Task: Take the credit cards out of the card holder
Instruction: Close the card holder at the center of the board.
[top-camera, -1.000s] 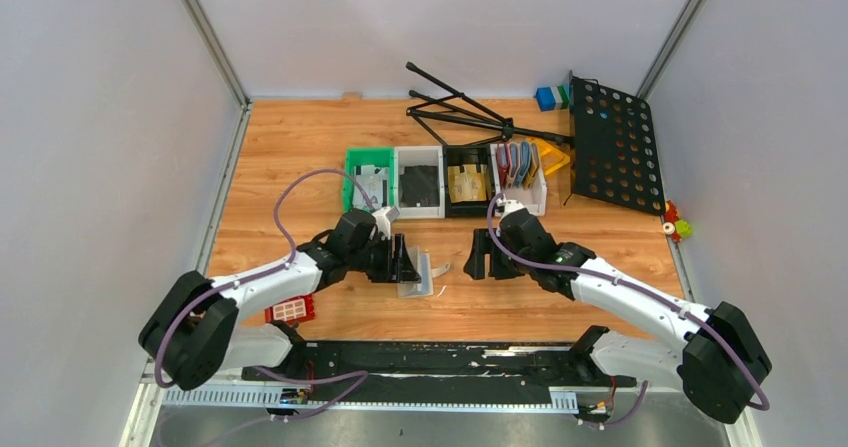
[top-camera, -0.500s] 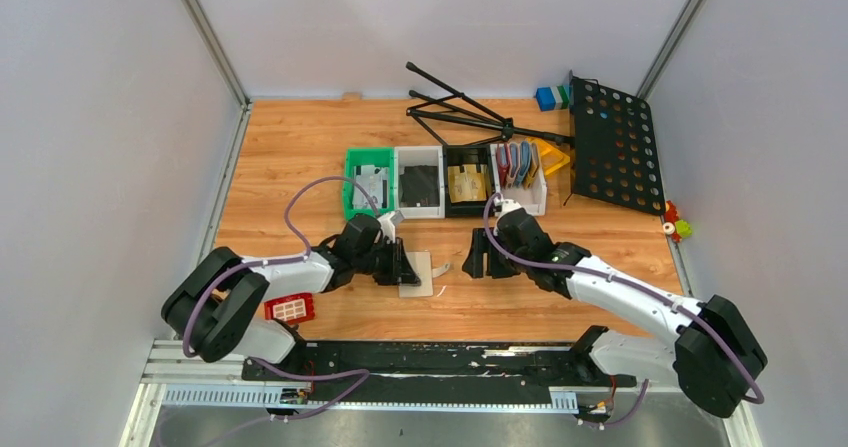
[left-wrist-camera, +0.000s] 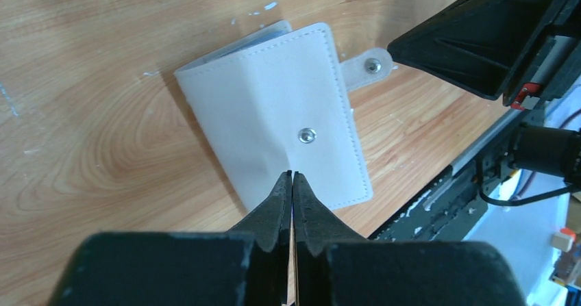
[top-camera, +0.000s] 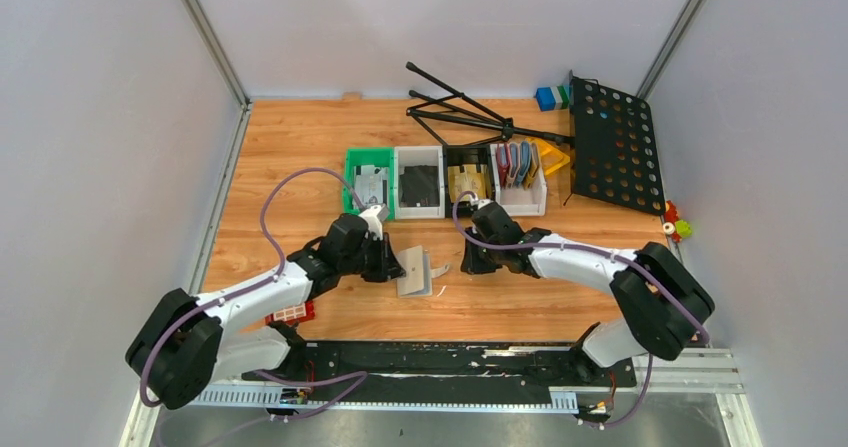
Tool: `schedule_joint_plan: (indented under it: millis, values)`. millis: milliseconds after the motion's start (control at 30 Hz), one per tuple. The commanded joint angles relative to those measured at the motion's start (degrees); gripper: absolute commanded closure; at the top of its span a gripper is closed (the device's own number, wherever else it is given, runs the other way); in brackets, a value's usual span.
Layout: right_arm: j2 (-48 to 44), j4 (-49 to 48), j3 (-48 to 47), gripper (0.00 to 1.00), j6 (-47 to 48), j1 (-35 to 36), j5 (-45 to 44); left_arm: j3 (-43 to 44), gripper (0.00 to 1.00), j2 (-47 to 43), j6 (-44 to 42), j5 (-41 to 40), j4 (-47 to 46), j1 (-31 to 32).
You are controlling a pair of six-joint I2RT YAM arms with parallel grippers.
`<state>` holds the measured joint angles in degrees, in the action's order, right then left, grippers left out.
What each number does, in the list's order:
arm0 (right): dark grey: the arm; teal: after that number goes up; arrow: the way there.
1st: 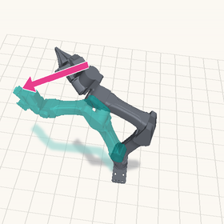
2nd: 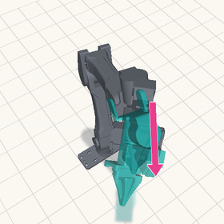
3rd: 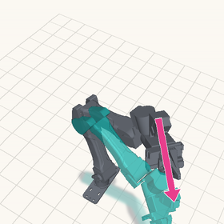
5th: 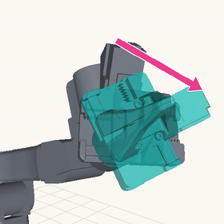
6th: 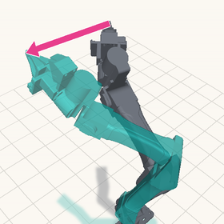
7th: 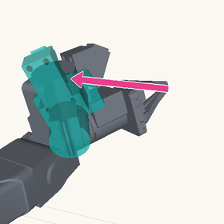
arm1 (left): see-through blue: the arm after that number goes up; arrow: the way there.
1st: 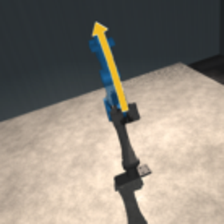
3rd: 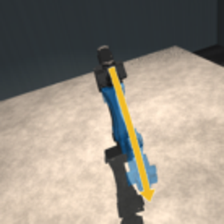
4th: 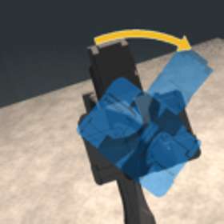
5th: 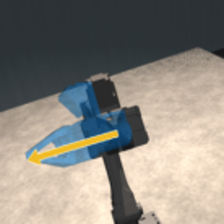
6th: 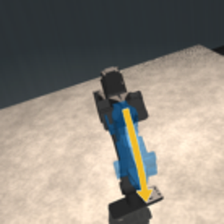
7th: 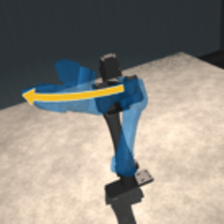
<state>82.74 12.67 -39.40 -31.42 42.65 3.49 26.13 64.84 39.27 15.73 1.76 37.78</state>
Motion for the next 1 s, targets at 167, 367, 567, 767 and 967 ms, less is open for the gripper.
schedule_joint_plan:
  millis: [167,367,567,767,967]
  values:
    - [3.51,-9.42,-4.08,0.94,0.10,2.29,5.81,1.67,0.97,7.82,-3.03,-1.81,-3.21,0.10]
    - [4.75,-8.80,-5.39,0.94,1.23,3.58,5.91,2.04,1.00,14.71,-4.10,-2.03,-5.28,0.12]
    - [-2.56,-4.71,-2.38,1.00,1.84,3.45,-2.83,0.81,1.00,11.84,-5.96,-5.43,-2.96,0.16]
    - [-17.03,1.70,1.94,0.98,3.95,3.16,-19.32,-2.76,0.95,-8.74,-6.78,-14.21,2.41,0.14]
    - [-34.48,3.91,5.91,0.52,9.00,2.13,-43.50,0.61,0.62,-26.70,-11.78,-28.46,15.59,0.10]
